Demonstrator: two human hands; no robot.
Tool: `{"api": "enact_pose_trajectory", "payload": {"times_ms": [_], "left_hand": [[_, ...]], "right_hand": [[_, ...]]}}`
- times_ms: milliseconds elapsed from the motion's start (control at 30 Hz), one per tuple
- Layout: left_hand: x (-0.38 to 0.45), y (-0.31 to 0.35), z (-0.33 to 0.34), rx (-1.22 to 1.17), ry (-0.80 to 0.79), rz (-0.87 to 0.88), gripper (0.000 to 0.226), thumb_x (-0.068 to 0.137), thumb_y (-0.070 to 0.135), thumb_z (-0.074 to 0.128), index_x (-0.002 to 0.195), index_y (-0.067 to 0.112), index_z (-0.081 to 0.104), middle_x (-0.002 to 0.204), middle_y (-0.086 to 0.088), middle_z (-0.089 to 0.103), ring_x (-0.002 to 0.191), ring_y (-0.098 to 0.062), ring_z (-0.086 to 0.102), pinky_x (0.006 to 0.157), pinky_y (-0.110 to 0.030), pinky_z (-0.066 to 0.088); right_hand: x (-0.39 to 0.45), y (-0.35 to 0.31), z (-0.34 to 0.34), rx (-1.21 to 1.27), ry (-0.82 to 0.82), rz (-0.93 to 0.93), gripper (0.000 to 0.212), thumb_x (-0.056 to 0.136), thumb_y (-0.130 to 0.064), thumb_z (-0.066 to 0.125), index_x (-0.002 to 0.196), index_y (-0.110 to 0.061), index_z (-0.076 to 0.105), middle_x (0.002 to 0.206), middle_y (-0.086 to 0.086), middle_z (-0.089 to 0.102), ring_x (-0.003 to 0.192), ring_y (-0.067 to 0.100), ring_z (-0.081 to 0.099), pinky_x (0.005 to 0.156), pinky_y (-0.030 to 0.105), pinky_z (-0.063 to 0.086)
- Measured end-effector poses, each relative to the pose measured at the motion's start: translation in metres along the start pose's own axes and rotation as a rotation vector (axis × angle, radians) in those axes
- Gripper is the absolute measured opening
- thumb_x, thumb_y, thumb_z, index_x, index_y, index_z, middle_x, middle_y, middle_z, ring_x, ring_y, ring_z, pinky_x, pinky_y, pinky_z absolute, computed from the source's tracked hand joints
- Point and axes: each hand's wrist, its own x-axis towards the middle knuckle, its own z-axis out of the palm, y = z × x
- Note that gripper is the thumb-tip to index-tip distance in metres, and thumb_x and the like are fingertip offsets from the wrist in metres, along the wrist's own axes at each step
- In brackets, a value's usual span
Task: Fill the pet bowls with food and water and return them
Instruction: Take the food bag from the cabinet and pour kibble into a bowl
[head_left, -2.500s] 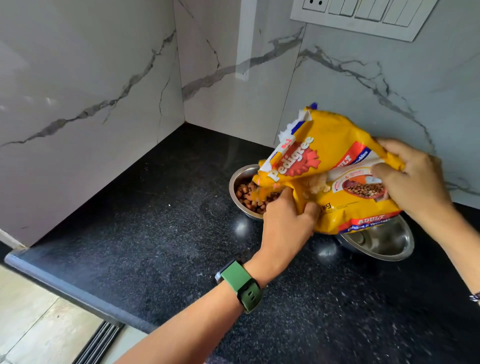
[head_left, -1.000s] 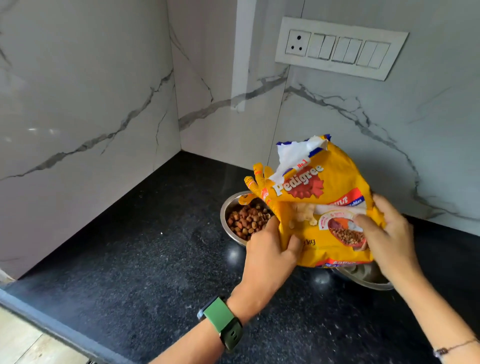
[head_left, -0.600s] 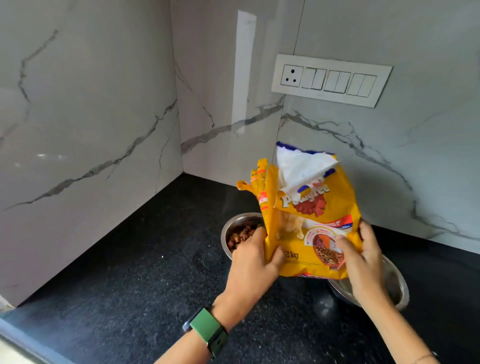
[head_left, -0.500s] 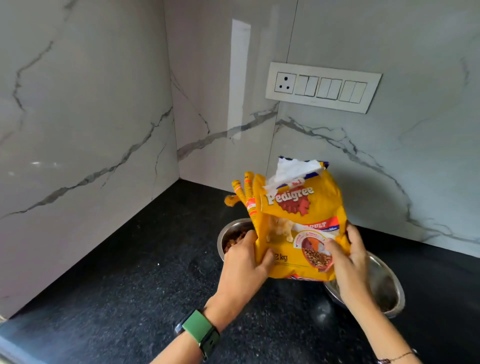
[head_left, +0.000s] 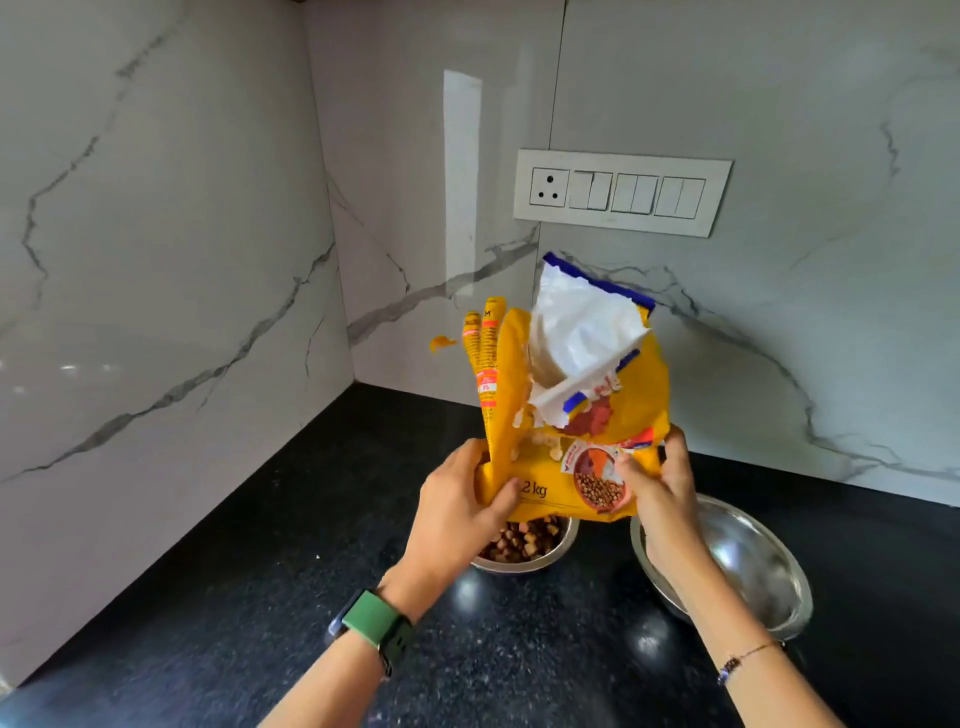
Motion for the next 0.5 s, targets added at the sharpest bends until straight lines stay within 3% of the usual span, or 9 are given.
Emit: {"api": "enact_pose_trajectory", "payload": {"times_ms": [167, 267, 367, 500], "left_hand": [[0.004, -0.005, 0.0, -0.008, 0.041, 0.067, 0.037, 0.075, 0.03, 0.063, 0.107, 0.013, 0.059, 0.085, 0.023, 0.048, 0.075, 0.004, 0.054, 0.068, 0.0, 0.038], [-0.002, -0.009, 0.001, -0.024, 0.057, 0.14, 0.037, 0.075, 0.032, 0.061, 0.108, 0.016, 0.057, 0.096, 0.026, 0.048, 0.089, 0.016, 0.05, 0.074, 0.002, 0.037], [-0.007, -0.014, 0.004, -0.05, 0.041, 0.131, 0.044, 0.073, 0.037, 0.057, 0.108, 0.011, 0.058, 0.1, 0.025, 0.049, 0.092, 0.019, 0.048, 0.076, 0.002, 0.036], [-0.009, -0.012, 0.008, -0.123, -0.08, 0.094, 0.053, 0.07, 0.048, 0.065, 0.116, 0.046, 0.039, 0.113, 0.015, 0.053, 0.104, 0.002, 0.053, 0.086, -0.013, 0.046]], "right_hand": [[0.009, 0.006, -0.002, 0.11, 0.014, 0.02, 0.059, 0.074, 0.021, 0.057, 0.106, -0.029, 0.054, 0.089, -0.009, 0.071, 0.082, 0.005, 0.067, 0.064, 0.022, 0.054], [0.009, 0.001, -0.005, 0.195, 0.05, 0.047, 0.061, 0.054, 0.004, 0.064, 0.109, -0.019, 0.056, 0.09, -0.003, 0.069, 0.079, 0.004, 0.067, 0.065, 0.022, 0.055], [0.008, 0.0, -0.008, 0.162, 0.049, 0.102, 0.058, 0.04, -0.006, 0.068, 0.097, -0.015, 0.059, 0.083, 0.004, 0.067, 0.067, 0.004, 0.066, 0.065, 0.027, 0.054], [0.007, 0.002, -0.011, 0.231, 0.029, 0.124, 0.04, 0.062, 0.016, 0.065, 0.091, -0.011, 0.063, 0.072, -0.002, 0.074, 0.066, 0.014, 0.07, 0.064, 0.034, 0.055]]}}
